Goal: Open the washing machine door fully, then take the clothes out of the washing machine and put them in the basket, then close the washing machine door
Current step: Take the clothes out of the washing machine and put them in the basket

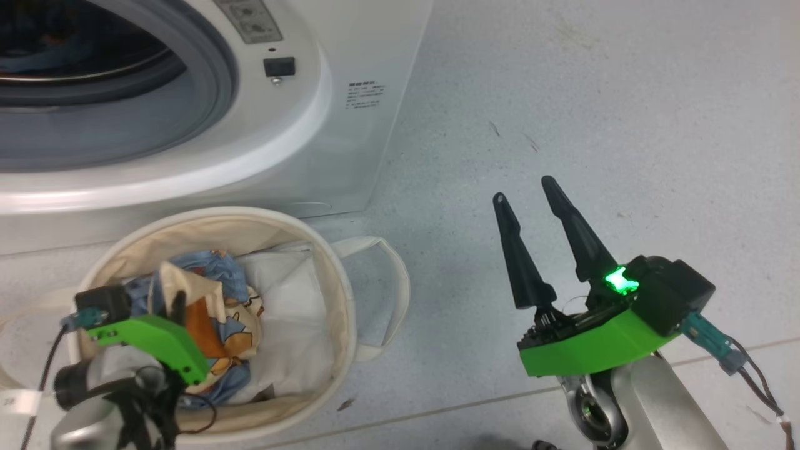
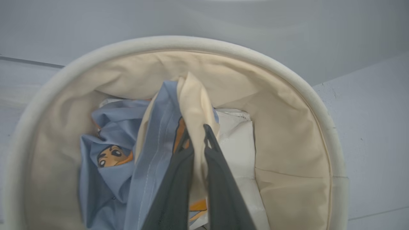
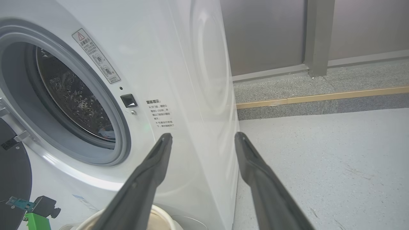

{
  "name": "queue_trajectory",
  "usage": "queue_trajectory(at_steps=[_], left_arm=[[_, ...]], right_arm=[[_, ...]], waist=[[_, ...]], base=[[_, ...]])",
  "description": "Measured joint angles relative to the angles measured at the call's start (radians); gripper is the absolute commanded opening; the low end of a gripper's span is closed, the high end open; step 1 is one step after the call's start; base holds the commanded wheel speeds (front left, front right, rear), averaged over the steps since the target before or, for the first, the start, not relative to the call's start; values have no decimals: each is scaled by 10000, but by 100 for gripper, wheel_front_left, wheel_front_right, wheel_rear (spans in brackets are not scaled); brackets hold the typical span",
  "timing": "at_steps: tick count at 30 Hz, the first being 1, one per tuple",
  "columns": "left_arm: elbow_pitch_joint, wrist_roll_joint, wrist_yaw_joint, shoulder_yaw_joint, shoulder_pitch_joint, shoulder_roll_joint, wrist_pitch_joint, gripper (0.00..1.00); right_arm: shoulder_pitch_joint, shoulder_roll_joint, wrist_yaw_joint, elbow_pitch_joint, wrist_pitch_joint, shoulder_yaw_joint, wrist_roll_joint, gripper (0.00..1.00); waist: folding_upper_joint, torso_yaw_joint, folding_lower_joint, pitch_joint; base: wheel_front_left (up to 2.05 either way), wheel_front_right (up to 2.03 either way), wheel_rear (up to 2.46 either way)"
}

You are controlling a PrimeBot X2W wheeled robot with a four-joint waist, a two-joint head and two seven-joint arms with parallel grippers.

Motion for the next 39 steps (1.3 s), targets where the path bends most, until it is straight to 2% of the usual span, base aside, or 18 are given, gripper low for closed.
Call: queue_trajectory(at_steps=[1, 2, 3, 10, 15, 20, 27, 32, 39], left_arm=[[77, 0, -10, -8, -46, -123, 17, 20], [100, 0, -13, -33, -86, -242, 17, 95], [100, 0, -13, -33, -86, -242, 17, 100], [4, 25, -98, -387, -175, -568, -115, 100], [-1333, 332, -100, -470, 253, -454, -259, 100], [-3655, 1906, -31, 1164, 836, 244, -261, 100], [-6941, 3925, 447, 2953, 2772, 401, -272, 100], [-8673, 4635, 796, 3668, 4189, 640, -272, 100], [-10169, 4681, 1177, 3919, 5265, 970, -259, 100]], right_arm=[[-1, 0, 0, 21, 0, -4, 0, 100], [-5, 0, 0, 42, 0, 6, 0, 100], [-5, 0, 0, 42, 0, 6, 0, 100], [-215, 0, 0, 345, 0, 153, 12, 100], [-185, -2, 0, 719, 0, 155, 86, 100], [-90, -2, 0, 1279, 0, 150, 311, 100], [-77, -2, 0, 1814, 0, 180, 301, 100], [129, -2, 0, 1852, 0, 240, -104, 100], [326, -2, 0, 2010, 0, 265, -533, 100]], waist=[[0, 2, 0, 19], [0, 32, 0, 8], [0, 32, 0, 8], [0, 543, 0, -466], [1, 985, 0, -1062], [0, 1637, 0, -1638], [0, 2407, 0, -2502], [1, 2669, 0, -3001], [0, 2834, -1, -3276]], base=[[0, 0, 0], [0, 0, 0], [0, 0, 0], [0, 0, 0], [0, 0, 0], [0, 0, 0], [0, 0, 0], [0, 0, 0], [0, 0, 0]])
